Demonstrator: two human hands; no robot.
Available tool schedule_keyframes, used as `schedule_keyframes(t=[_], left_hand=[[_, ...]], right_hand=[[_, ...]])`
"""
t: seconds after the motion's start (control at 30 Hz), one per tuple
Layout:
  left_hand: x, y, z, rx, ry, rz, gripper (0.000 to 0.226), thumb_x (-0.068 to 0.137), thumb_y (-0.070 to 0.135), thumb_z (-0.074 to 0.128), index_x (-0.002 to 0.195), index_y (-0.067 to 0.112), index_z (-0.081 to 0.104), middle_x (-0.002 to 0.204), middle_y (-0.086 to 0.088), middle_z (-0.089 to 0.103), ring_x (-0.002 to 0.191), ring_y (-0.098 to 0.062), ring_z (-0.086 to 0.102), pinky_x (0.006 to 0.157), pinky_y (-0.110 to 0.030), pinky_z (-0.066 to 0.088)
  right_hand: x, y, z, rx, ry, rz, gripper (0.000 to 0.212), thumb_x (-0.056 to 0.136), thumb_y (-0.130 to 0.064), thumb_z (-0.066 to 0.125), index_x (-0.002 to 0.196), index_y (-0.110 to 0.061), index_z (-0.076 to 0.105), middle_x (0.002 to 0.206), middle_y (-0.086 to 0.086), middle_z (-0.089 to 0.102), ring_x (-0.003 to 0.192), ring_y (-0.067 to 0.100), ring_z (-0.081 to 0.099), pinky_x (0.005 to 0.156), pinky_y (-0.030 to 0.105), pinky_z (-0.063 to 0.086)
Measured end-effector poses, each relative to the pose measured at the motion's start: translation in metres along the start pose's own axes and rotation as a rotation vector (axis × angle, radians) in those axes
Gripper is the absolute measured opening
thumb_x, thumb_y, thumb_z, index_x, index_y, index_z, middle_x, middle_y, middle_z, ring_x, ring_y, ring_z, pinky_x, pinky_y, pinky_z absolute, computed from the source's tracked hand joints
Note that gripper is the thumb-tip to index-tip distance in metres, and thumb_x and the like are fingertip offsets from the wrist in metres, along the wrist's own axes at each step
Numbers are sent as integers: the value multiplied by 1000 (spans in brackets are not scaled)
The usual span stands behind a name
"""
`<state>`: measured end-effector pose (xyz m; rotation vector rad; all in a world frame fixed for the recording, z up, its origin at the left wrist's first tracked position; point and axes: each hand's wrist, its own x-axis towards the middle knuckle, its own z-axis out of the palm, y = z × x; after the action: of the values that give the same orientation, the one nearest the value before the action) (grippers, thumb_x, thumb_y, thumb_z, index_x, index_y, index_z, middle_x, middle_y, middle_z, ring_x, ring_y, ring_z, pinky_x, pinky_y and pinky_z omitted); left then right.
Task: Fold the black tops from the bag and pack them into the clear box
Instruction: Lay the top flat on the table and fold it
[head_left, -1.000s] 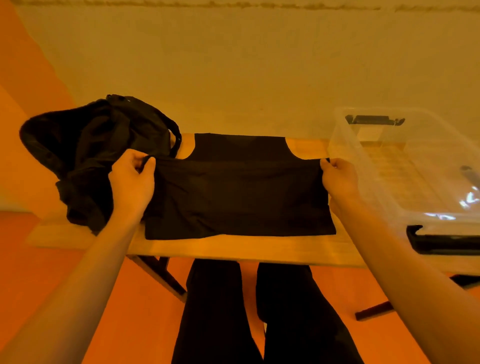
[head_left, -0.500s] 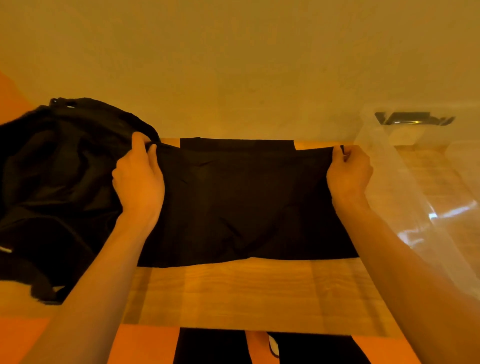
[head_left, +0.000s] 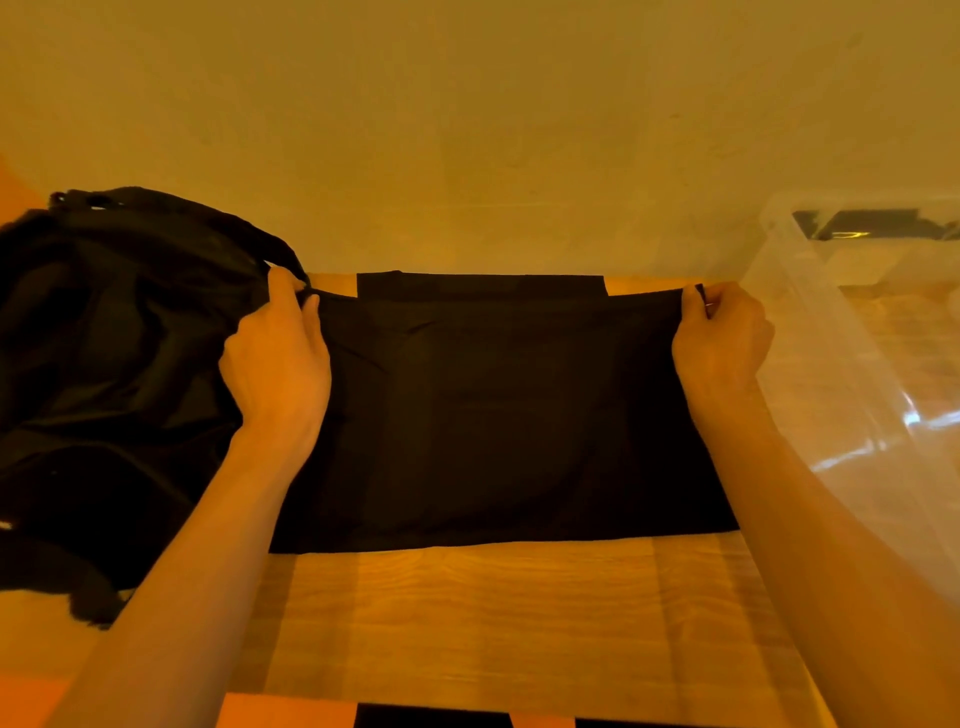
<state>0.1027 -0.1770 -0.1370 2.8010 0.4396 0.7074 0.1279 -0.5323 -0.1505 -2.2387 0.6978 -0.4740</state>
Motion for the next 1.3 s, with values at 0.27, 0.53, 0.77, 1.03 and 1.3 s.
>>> schedule_keyframes(t=[0.27, 0.53, 0.77, 1.03, 1.3], left_hand=[[-28, 3, -18, -138, 38, 232, 52, 100, 42, 59, 140, 9, 53, 141, -17, 47, 128, -35, 47, 94, -46, 48], [-121, 8, -21, 154, -532, 386, 85, 90, 80, 0, 162, 34, 3, 170, -7, -10, 156, -28, -14, 127, -48, 0], [-158, 0, -31, 212, -589, 392, 88, 83, 84, -5, 158, 38, -15, 168, -2, -22, 153, -27, -25, 126, -50, -7], [-212, -20, -57, 216, -577, 338, 89, 85, 85, -3, 160, 39, -4, 169, -1, -13, 155, -31, -17, 125, -54, -2], [-233, -21, -82, 175, -648, 281, 100, 71, 89, -22, 158, 41, -14, 168, -1, -21, 153, -32, -24, 125, -52, -6]], right_hand=[[-58, -7, -5, -434, -166, -430, 63, 98, -45, 56, 150, -14, 36, 152, 20, 41, 144, 39, 32, 116, 51, 29], [-143, 23, -17, -728, -491, -587, 84, 87, -80, -7, 158, -36, -7, 168, 8, -7, 154, 26, -13, 125, 49, -3], [-172, 45, -49, -768, -493, -548, 86, 84, -84, -8, 157, -38, -10, 168, 4, -10, 153, 24, -15, 125, 50, -1], [-206, 62, -71, -771, -508, -573, 88, 80, -85, -11, 155, -40, -16, 167, 3, -16, 152, 23, -20, 125, 50, -3], [-220, 60, -84, -794, -566, -543, 90, 79, -88, -10, 155, -40, -18, 167, 5, -17, 152, 23, -21, 124, 47, -7]])
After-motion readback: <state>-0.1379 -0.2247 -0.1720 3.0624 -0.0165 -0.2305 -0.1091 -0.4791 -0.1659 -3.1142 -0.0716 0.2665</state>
